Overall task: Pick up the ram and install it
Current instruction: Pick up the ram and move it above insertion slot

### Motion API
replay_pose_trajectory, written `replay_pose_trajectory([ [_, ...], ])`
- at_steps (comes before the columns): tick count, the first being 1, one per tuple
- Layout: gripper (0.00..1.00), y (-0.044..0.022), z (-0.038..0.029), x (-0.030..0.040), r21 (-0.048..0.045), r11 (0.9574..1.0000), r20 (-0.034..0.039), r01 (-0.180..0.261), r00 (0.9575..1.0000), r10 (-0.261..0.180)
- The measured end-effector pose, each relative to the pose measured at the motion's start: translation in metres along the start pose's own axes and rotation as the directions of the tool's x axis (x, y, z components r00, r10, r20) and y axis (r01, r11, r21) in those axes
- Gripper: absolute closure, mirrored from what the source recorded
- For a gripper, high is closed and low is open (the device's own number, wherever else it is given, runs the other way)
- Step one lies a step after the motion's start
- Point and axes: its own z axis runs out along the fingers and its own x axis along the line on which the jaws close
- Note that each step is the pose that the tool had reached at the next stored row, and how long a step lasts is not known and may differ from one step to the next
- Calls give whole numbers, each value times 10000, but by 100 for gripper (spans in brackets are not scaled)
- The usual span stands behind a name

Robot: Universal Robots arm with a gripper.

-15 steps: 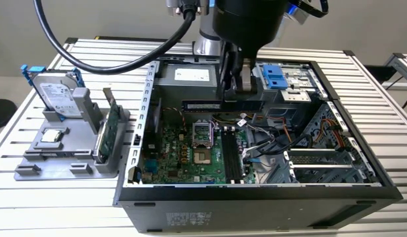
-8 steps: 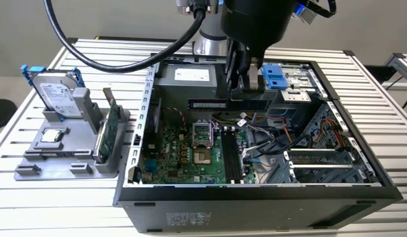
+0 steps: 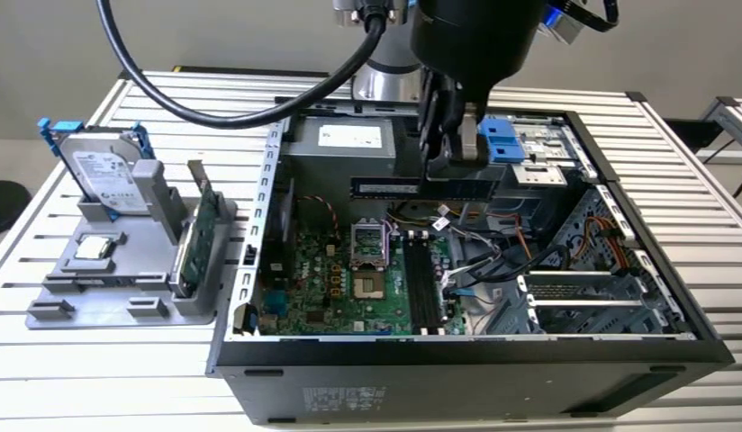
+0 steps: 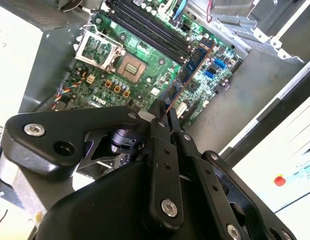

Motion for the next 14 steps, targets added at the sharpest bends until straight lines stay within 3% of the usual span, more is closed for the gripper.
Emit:
replay_pose_trajectory([
  [9, 100, -8, 14, -7, 0, 10000, -1, -44, 10000, 44],
  [14, 100, -7, 78, -24, 10, 10000, -53, -45, 10000, 45],
])
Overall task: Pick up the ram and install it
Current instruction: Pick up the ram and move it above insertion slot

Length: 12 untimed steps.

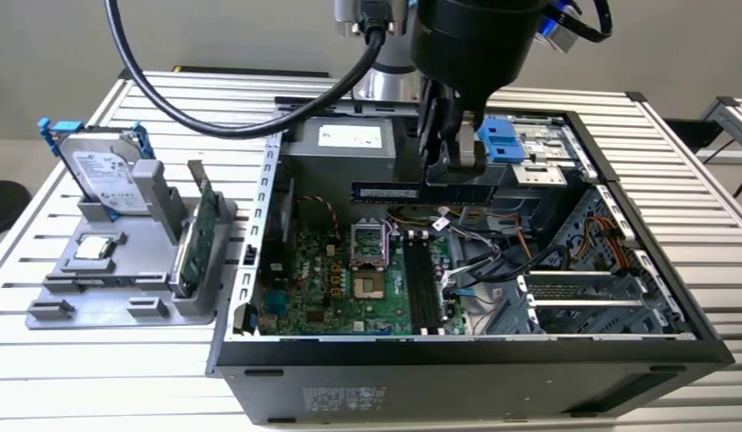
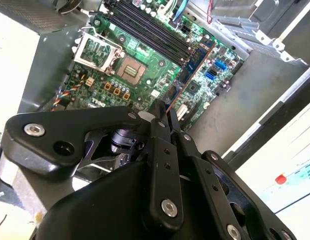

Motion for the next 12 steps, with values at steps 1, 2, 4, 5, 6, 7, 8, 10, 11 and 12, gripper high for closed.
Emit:
replay_pose_trajectory([
  [1, 100, 0, 14, -9, 3, 10000, -2, -2, 10000, 2],
  [2, 100, 0, 29, -18, 7, 10000, -1, -5, 10000, 5],
  [4, 100, -1, 57, -42, 13, 10000, -2, -14, 10000, 14],
  [5, 100, -4, 66, -54, 13, 10000, -3, -20, 10000, 20],
  [6, 100, -10, 76, -69, 13, 10000, -3, -30, 10000, 30],
  [7, 100, -19, 82, -83, 13, 10000, -4, -41, 10000, 41],
  [8, 100, -28, 90, -99, 13, 10000, -3, -51, 10000, 51],
  [10, 100, -49, 106, -134, 14, 10000, -2, -65, 10000, 65],
  [11, 100, -59, 114, -152, 13, 10000, -3, -72, 10000, 72],
  [12, 100, -69, 122, -169, 13, 10000, -4, -80, 10000, 80],
])
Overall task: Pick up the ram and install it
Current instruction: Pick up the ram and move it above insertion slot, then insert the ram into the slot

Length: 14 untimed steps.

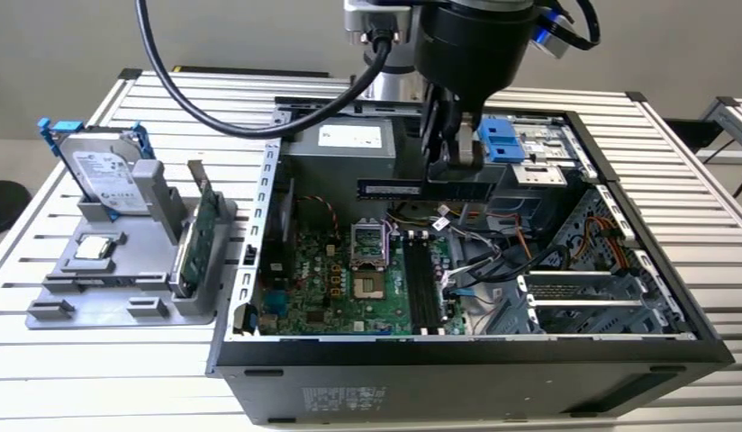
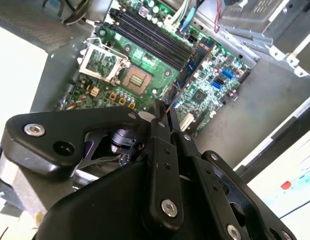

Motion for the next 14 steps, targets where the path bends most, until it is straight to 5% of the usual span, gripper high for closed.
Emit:
replay_pose_trajectory([
  [14, 100, -128, 114, -254, -1, 9999, -7, -107, 9999, 107],
])
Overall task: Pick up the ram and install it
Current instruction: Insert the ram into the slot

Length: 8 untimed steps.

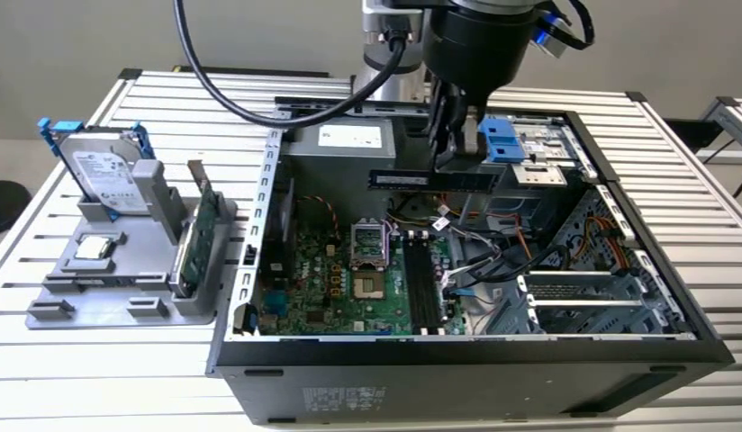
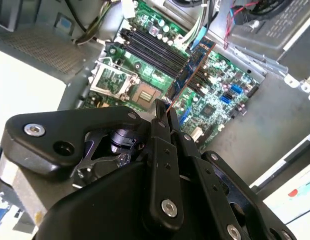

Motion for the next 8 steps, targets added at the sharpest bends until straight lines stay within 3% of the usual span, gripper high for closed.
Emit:
replay_pose_trajectory([
  [8, 100, -59, 66, -138, 0, 10000, -14, -54, 10000, 54],
])
